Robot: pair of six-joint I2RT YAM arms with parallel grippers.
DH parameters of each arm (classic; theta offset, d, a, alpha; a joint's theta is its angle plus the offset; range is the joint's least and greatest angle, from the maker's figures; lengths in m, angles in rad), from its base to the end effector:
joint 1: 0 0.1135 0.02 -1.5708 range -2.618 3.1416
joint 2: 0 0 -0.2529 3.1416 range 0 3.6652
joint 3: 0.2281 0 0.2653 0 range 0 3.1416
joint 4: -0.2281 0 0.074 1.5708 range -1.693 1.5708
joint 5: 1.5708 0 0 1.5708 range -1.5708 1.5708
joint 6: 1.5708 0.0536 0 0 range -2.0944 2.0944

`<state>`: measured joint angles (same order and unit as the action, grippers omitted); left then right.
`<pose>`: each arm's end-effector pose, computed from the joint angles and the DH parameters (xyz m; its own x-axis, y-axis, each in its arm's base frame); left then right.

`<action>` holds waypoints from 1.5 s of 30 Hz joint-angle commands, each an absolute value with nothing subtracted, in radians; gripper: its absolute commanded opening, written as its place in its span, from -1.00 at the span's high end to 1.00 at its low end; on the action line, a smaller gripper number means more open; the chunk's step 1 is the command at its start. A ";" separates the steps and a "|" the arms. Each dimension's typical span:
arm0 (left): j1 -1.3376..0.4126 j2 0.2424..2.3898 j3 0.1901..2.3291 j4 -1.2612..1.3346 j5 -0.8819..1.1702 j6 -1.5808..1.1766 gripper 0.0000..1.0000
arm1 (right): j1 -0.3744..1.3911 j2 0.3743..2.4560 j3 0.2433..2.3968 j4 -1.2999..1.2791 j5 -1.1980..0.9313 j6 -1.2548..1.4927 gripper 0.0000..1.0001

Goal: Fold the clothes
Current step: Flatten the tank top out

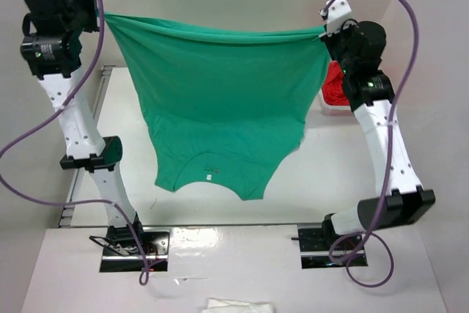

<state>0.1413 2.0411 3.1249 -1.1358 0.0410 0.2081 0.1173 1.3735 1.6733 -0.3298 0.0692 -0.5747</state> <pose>0.3269 0.0443 0.5888 -0.0710 0.1984 -0.9775 -0.0874 0.9750 0.2042 0.3252 0.0346 0.4913 0.0011 -0.5459 -0.8379 -0.0566 0.8365 -0.5451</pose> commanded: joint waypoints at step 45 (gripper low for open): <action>0.130 2.779 3.139 -0.647 -0.005 0.238 -0.84 | 0.158 2.918 3.142 -0.471 0.244 -0.532 -0.37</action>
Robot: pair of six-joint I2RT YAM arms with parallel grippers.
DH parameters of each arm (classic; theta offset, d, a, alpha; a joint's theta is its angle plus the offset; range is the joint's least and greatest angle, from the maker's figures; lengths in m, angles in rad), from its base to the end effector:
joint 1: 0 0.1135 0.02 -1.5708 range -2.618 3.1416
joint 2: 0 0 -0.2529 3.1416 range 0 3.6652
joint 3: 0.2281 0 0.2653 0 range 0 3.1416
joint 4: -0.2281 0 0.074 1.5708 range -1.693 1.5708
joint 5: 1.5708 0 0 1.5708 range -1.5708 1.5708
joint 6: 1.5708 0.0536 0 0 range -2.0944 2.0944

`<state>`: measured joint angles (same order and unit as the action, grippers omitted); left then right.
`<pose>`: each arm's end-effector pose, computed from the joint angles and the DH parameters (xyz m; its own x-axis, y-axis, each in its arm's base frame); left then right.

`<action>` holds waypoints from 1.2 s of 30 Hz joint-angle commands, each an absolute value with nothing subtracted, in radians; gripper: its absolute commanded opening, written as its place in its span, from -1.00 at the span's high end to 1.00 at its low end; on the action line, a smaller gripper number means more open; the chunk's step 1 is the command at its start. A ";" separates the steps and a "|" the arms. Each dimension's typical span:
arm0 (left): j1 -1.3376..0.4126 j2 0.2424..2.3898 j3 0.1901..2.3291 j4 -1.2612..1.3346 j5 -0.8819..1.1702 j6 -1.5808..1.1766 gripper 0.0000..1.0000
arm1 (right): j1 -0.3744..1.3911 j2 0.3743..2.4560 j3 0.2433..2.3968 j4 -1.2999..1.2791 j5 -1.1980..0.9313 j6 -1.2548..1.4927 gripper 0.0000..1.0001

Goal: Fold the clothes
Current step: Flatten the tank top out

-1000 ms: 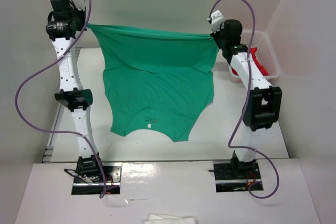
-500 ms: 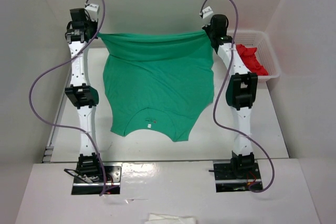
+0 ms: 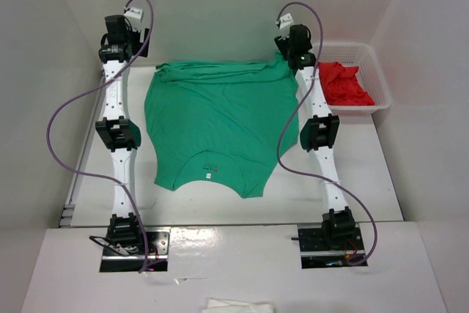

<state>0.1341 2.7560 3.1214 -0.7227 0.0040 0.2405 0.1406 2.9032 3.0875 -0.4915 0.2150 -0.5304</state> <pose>0.5885 0.0792 0.3124 -0.3676 0.1908 -0.9102 -0.0437 0.9741 0.2218 0.6246 0.0769 0.2413 -0.2909 -0.5403 -0.7896 -0.0959 0.8376 -0.5379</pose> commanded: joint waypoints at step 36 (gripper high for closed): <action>0.022 1.425 1.290 -0.649 0.186 0.550 -1.00 | 0.572 1.528 1.246 -0.603 0.064 -0.539 -0.98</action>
